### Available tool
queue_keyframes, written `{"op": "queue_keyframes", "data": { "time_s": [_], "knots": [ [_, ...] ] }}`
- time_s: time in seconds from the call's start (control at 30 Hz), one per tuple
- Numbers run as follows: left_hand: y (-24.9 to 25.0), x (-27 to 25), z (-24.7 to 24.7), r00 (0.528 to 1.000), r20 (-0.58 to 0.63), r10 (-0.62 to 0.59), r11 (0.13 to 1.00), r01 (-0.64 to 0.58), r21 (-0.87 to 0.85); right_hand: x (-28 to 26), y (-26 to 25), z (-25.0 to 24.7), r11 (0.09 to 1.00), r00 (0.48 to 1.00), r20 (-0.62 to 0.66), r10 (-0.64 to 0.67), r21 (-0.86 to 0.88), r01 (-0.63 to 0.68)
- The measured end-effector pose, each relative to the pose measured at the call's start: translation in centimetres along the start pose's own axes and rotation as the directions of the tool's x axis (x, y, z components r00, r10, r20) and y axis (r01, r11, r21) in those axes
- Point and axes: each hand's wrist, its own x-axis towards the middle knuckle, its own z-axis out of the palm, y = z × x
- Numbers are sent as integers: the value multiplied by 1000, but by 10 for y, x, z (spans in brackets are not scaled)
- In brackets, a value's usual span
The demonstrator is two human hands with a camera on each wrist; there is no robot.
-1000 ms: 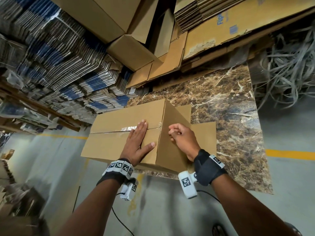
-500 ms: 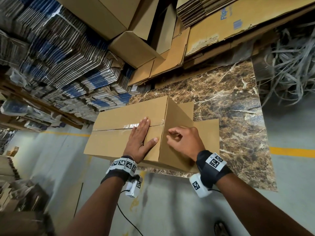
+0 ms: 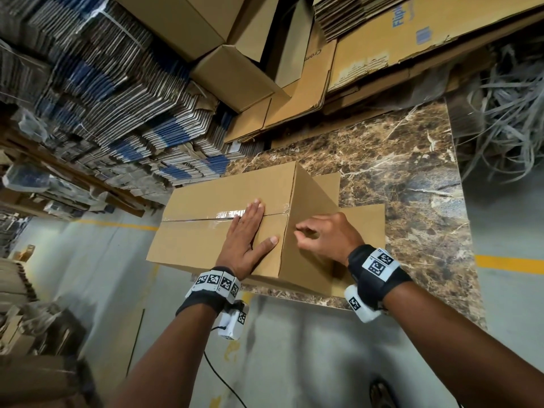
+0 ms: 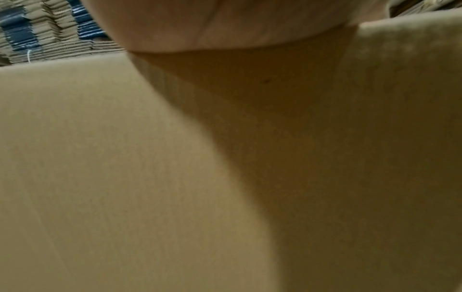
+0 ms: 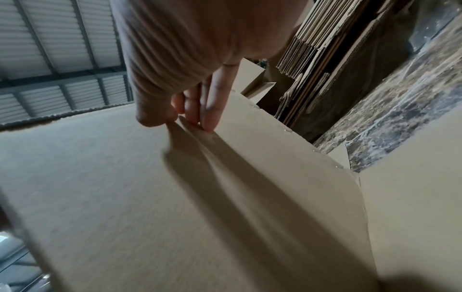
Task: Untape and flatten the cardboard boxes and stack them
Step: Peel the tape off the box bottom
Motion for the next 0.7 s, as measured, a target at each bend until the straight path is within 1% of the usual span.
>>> {"op": "queue_keyframes", "data": {
  "time_s": [0.27, 0.33, 0.4, 0.47, 0.53, 0.57, 0.63, 0.7],
  "knots": [
    [-2, 1, 2, 1000, -4, 6, 1000, -6, -8, 11, 11, 3, 995, 994, 41, -101, -15, 102],
    [-3, 2, 1, 1000, -5, 2, 1000, -2, -3, 15, 12, 3, 994, 993, 51, -110, -23, 111],
    [-2, 3, 2, 1000, -5, 0, 1000, 0, -1, 14, 12, 4, 996, 994, 53, -91, -14, 92],
    [-2, 2, 3, 1000, -9, 2, 1000, -2, 3, 15, 10, 7, 1000, 999, 22, -31, 2, 31],
    [-3, 3, 2, 1000, -6, 1, 1000, -1, -5, 21, 9, 6, 993, 995, -13, 103, 52, -103],
    [-3, 3, 1, 1000, -4, -3, 1000, 3, -12, 24, 9, 5, 983, 986, -8, 164, 84, -162],
    [-2, 4, -2, 1000, 8, -21, 999, 21, -26, 28, 9, -2, 952, 964, 65, 258, 152, -265],
    [-2, 4, -2, 1000, 10, -28, 999, 29, -30, 25, 10, -11, 902, 923, 176, 342, 213, -375]
  ]
}}
